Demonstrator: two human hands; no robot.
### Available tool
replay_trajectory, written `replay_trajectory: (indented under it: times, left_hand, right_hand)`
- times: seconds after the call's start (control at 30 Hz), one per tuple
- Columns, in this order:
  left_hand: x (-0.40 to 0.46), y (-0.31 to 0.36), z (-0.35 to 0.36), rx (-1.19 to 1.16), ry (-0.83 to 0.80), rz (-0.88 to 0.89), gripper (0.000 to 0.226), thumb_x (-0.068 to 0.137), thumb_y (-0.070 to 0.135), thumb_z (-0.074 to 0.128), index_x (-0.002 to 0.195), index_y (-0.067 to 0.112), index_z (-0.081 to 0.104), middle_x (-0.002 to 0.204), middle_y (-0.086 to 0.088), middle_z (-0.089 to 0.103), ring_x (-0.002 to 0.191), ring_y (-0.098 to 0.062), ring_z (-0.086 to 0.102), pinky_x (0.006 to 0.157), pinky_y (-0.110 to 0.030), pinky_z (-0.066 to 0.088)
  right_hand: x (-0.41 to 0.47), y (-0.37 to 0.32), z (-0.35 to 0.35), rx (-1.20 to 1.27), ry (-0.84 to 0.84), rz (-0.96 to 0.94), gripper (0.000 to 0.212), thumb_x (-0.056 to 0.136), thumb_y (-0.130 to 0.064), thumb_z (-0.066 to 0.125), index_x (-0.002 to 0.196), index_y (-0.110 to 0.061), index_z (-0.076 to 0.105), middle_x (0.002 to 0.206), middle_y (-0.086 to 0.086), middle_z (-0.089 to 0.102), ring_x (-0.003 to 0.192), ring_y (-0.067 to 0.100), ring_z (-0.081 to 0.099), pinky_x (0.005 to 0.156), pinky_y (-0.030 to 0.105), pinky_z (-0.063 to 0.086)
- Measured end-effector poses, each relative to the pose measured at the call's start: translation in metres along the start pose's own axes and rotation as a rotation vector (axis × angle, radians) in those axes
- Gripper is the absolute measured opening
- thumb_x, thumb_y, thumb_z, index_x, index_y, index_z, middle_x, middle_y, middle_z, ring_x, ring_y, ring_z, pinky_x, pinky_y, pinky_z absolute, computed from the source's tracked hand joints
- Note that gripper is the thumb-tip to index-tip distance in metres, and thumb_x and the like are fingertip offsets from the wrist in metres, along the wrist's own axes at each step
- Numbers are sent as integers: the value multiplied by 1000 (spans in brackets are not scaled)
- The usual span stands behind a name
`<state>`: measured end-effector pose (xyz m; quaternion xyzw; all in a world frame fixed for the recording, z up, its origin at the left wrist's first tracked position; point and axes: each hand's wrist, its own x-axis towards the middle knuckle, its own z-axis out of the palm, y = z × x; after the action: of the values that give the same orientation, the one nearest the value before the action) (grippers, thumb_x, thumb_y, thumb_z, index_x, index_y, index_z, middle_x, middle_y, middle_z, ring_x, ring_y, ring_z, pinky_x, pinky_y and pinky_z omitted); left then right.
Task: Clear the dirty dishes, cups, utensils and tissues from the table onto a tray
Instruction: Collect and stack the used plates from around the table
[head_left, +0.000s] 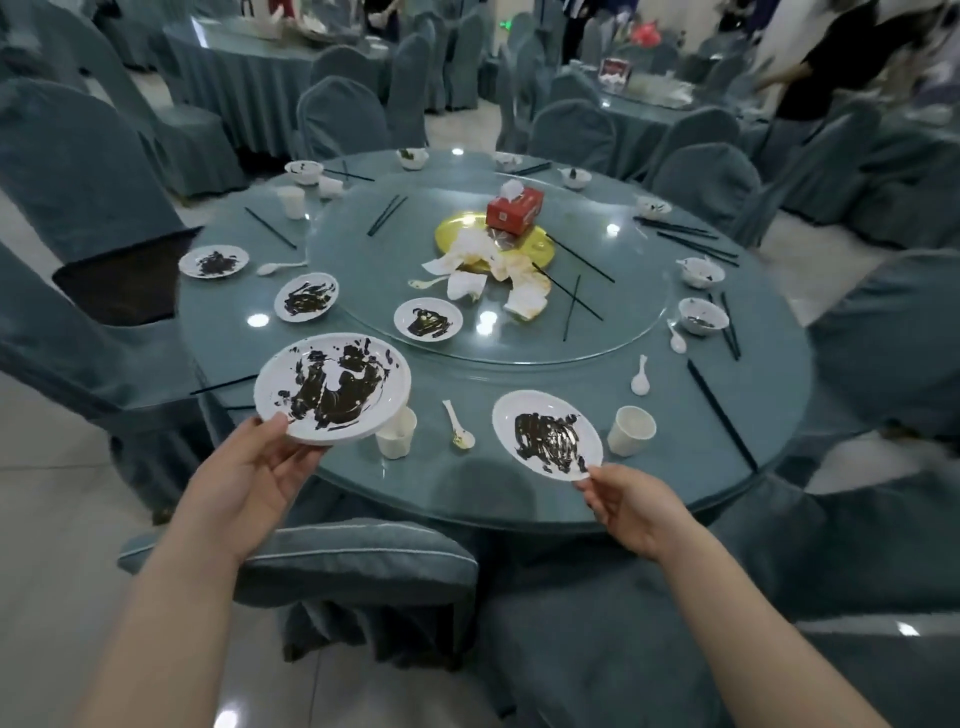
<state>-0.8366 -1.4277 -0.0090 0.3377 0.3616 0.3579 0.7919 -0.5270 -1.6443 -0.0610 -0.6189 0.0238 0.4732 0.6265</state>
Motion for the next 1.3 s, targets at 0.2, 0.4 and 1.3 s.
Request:
replay_trajectory:
  times: [0.2,0.4,1.3]
  left_hand:
    - [10,33,-34,56,-61,-39,15,95,12,50,106,13,60,83,-6,75,69,-14,72,56,-21,57]
    - [17,68,-83,92,-73,-43,21,93,11,54,113,14,60,95,-9,74,71,-16,71,56,-24,57]
    - [108,156,-215,24,117,-33,15,92,20,55,105,18,63,84,-6,74,66,-16,70,58,-27,58]
  right_hand:
    - [-36,-6,95,-19,-95,-135,11,92,-8,56,82,-13,53,60,3,67,43,7,57,41,15,45]
    - [-54,9,207,-164,-231,-272,13,90,-1,56,80,-8,51,60,8,66,45,11,55,42,18,45]
    - [41,53,479,-307,-511,-91,33,86,12,56,115,-4,57,78,5,71,69,15,69,67,26,58]
